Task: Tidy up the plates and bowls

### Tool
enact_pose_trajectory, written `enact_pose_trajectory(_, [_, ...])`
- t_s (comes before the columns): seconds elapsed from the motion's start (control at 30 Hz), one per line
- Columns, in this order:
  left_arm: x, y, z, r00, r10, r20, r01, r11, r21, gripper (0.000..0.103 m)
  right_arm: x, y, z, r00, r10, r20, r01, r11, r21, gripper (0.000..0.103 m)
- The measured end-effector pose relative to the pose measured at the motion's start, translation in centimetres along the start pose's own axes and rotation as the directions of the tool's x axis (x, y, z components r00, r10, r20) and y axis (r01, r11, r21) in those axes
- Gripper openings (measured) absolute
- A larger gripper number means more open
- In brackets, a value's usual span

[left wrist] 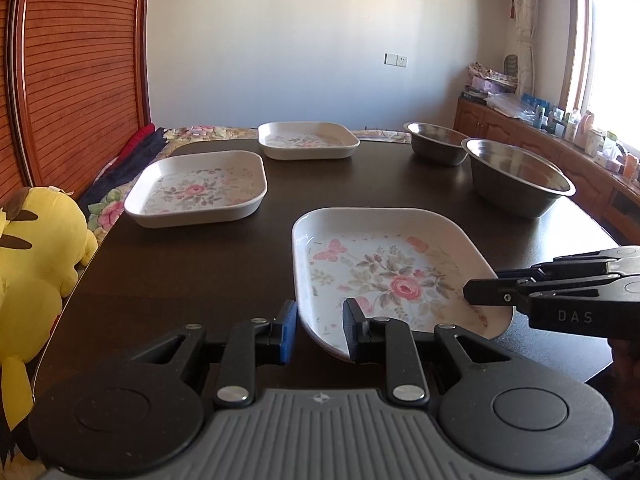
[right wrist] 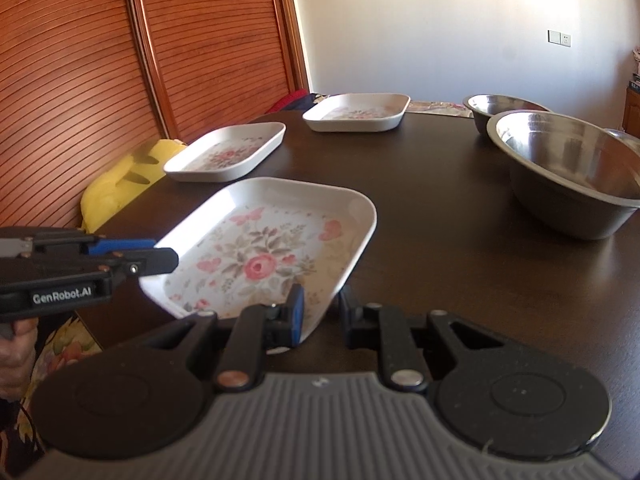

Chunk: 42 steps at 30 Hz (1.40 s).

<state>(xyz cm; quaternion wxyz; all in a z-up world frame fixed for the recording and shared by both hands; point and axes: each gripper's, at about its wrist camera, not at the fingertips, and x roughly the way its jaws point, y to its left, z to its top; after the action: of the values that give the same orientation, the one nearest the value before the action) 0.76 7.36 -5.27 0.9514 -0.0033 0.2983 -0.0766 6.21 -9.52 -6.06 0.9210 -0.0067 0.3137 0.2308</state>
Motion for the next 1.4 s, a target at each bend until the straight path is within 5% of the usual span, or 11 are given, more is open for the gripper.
enact_pose_trajectory(0.5, [-0.5, 0.8, 0.4, 1.0, 0.007, 0.019, -0.007, 1.0, -0.019, 0.025, -0.9, -0.5, 0.7, 0.999, -0.014, 0.046, 0.014, 1.0, 0.001, 0.022])
enact_pose_trajectory(0.93, [-0.3, 3.1, 3.7, 0.995, 0.057, 0.085, -0.056, 0.998, -0.015, 0.032, -0.8, -0.5, 5.7, 0.992, 0.02, 0.128, -0.012, 0.998, -0.059, 0.026])
enact_pose_trajectory(1.4, [3.6, 8.6, 6.8, 0.992, 0.114, 0.06, -0.113, 0.993, -0.013, 0.057, 4.6, 2.2, 9.9, 0.99, 0.123, 0.076, -0.114, 0.987, -0.114, 0.039])
